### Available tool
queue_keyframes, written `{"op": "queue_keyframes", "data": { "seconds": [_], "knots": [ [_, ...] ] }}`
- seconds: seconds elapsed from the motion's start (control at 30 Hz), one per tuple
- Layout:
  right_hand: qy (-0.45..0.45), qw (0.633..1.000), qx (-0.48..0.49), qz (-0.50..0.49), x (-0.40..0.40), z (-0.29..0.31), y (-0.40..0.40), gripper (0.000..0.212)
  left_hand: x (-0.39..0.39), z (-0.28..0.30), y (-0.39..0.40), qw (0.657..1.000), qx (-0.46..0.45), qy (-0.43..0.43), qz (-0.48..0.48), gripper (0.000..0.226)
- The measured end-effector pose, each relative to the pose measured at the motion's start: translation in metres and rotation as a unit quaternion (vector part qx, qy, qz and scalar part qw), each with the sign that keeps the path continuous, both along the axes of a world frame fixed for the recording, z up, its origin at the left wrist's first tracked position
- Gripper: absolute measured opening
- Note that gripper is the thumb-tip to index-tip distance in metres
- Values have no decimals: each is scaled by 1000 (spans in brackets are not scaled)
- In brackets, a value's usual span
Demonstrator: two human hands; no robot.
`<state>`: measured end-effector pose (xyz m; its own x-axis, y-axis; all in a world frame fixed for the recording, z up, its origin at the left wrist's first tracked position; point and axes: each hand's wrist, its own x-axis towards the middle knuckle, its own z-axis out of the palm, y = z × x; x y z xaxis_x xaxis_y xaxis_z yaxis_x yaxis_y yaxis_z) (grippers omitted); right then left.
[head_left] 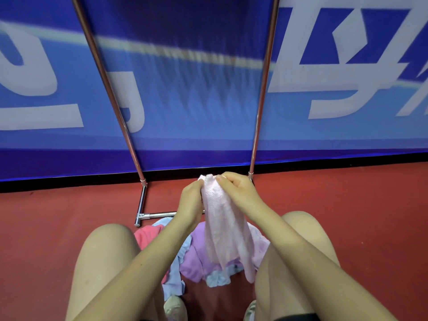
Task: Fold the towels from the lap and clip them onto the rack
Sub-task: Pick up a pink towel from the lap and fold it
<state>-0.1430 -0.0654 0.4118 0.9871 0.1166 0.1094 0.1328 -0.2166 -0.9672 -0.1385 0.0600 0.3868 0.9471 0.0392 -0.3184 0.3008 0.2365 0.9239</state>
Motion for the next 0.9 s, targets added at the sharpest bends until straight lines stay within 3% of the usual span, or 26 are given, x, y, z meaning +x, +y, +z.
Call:
{"op": "queue_keyframes", "data": {
  "seconds": [0.2,0.33,0.47,0.9],
  "knots": [
    [32,999,34,-18,0,1,8,20,-7,5,-10,998,-29,-27,48,39],
    [33,998,-3,-56,6,-9,12,23,-7,7,-6,996,-65,-25,52,22],
    [24,995,-11,-96,11,-15,13,30,-8,14,-7,993,-106,-25,34,36],
    [19,996,-14,-86,14,-15,7,33,-7,7,-1,993,50,-104,-22,29]
  ]
}}
